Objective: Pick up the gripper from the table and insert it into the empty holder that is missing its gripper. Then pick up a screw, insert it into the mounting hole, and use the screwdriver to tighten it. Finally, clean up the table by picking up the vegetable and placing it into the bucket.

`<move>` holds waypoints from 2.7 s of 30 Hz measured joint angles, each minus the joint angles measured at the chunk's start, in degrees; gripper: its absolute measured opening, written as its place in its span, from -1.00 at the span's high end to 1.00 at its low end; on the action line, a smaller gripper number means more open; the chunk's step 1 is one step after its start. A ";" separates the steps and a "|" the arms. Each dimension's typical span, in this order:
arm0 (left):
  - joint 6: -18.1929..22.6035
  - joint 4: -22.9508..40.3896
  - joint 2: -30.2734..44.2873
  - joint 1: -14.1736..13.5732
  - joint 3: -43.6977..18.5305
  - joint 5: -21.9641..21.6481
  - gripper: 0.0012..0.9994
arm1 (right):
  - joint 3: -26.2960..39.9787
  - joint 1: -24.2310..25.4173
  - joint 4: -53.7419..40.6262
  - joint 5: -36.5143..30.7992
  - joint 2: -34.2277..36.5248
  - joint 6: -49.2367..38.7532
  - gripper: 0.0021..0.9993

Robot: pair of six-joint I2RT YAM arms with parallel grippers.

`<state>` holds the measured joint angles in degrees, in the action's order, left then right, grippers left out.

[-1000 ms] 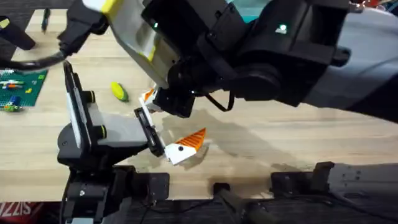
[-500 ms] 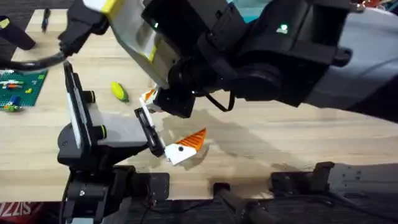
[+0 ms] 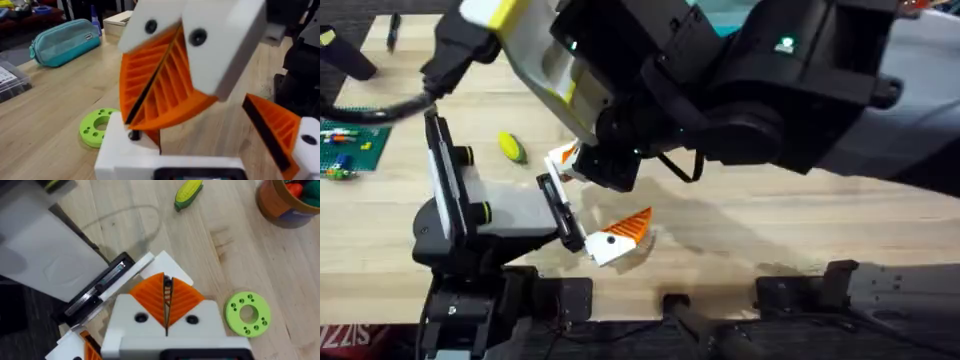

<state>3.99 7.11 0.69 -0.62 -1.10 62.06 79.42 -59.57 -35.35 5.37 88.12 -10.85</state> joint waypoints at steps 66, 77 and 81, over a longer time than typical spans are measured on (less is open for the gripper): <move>0.74 -0.05 -0.02 0.00 0.00 -0.12 0.97 | 0.00 38.29 -27.15 -0.28 -13.63 8.83 -0.99; 0.74 -0.04 -0.02 0.00 0.00 -0.13 0.97 | 0.00 64.23 -31.95 -0.92 -11.18 -9.44 -0.99; 0.74 -0.05 -0.01 0.00 0.00 -0.13 0.97 | 0.00 70.98 -30.53 -2.15 -8.29 -17.44 -0.99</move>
<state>4.73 7.06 0.68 -0.62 -1.10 61.94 79.42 11.41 -65.88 3.22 79.82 -28.29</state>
